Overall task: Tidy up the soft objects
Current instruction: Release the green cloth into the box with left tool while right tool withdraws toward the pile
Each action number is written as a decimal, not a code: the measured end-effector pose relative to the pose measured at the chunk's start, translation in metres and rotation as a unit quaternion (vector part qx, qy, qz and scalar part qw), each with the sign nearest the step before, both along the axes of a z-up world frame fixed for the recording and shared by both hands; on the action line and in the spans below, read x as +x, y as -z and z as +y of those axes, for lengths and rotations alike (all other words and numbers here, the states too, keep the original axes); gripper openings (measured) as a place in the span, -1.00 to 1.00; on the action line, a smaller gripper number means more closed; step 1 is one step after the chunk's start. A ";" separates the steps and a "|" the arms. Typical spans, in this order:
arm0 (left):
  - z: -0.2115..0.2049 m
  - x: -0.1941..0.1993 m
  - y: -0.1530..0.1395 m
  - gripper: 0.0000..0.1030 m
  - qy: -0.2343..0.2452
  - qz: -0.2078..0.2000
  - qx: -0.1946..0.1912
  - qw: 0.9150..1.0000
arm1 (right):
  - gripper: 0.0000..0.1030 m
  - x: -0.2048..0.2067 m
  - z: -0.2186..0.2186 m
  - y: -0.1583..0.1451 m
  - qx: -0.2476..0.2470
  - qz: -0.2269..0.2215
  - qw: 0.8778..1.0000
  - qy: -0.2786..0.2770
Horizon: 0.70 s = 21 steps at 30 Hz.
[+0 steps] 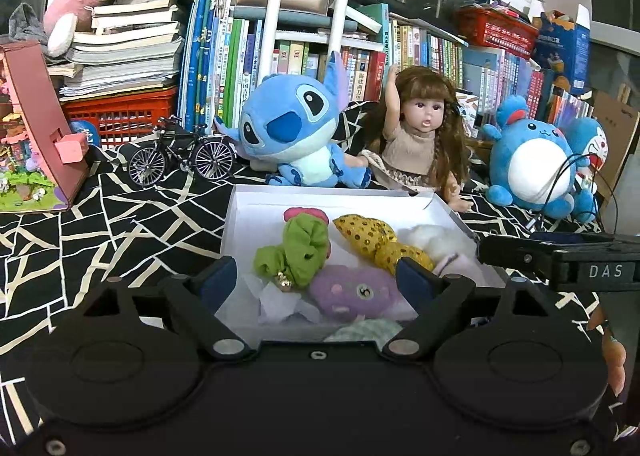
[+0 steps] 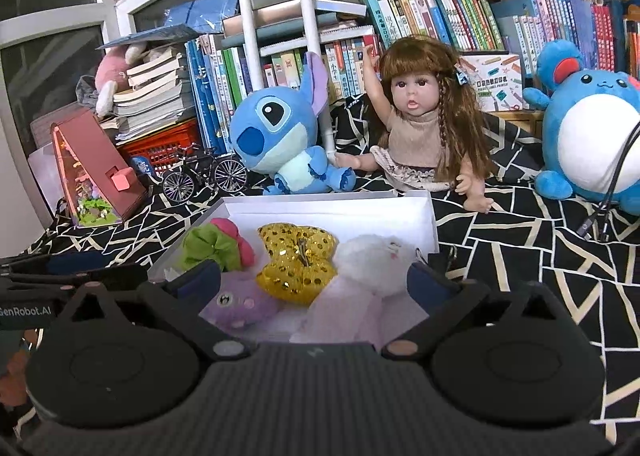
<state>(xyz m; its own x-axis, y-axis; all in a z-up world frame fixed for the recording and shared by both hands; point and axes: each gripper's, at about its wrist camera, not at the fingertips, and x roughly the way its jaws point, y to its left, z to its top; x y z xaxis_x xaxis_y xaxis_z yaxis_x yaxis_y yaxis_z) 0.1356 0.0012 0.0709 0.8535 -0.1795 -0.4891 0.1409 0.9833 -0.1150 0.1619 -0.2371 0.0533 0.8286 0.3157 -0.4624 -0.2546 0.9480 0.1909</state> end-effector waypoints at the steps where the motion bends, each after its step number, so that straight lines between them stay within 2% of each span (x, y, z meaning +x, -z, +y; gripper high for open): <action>1: 0.001 -0.003 0.001 0.68 -0.001 -0.001 0.000 1.000 | 1.00 -0.004 0.000 0.001 -0.001 -0.003 1.000 0.000; 21: 0.024 -0.053 0.022 0.73 -0.041 -0.029 0.016 0.999 | 1.00 -0.055 0.000 0.020 -0.033 -0.032 0.999 0.014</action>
